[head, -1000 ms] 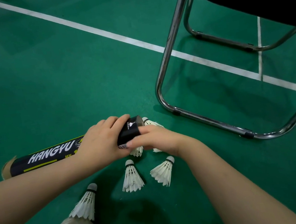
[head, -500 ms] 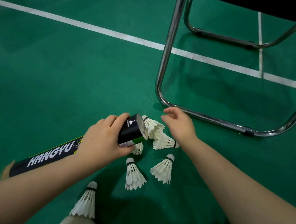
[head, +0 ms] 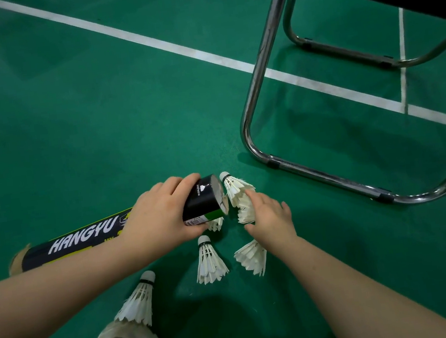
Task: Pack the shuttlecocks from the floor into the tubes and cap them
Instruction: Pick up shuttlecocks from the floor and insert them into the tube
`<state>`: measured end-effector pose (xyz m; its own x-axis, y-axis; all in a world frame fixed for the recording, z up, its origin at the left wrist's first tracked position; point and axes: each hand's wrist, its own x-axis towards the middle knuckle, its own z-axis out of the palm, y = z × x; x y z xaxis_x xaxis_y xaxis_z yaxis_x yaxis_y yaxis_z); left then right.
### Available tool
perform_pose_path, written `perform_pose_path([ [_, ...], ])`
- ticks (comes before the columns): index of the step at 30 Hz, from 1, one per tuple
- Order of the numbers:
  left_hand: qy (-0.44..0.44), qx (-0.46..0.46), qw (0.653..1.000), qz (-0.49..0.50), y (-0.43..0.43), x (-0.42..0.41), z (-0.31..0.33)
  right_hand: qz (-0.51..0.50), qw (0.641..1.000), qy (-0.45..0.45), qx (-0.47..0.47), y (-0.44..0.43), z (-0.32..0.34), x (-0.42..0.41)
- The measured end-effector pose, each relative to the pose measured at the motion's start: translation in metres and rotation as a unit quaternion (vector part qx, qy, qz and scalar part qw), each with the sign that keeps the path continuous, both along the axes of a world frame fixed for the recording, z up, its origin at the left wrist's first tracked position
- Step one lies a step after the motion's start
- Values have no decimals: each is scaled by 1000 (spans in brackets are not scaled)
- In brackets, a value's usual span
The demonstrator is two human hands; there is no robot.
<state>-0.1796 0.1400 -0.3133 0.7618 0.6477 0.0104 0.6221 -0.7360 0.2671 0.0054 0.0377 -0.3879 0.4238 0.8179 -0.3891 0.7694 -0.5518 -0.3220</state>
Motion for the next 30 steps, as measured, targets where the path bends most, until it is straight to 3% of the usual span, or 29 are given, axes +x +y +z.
perform_pose_path([
  [3,-2,0,1000,2,0,-1,0,-9,998,-35,42,0,3,1],
  [6,5,-1,1000,7,2,-1,1,-94,989,-9,111,-1,11,1],
  [8,6,1,1000,8,2,0,1,-204,956,72,198,-2,22,-2],
  [10,5,0,1000,11,3,1,1,-294,897,175,280,-1,36,-6],
  [15,6,0,1000,19,4,5,0,-308,793,360,384,15,67,-22],
  [19,-1,2,1000,20,3,3,-1,-305,776,364,414,20,75,-31],
  [22,-3,9,1000,15,2,3,-2,-315,742,412,426,18,79,-34],
  [30,-19,11,999,26,3,9,-1,-205,856,381,283,7,68,-56],
])
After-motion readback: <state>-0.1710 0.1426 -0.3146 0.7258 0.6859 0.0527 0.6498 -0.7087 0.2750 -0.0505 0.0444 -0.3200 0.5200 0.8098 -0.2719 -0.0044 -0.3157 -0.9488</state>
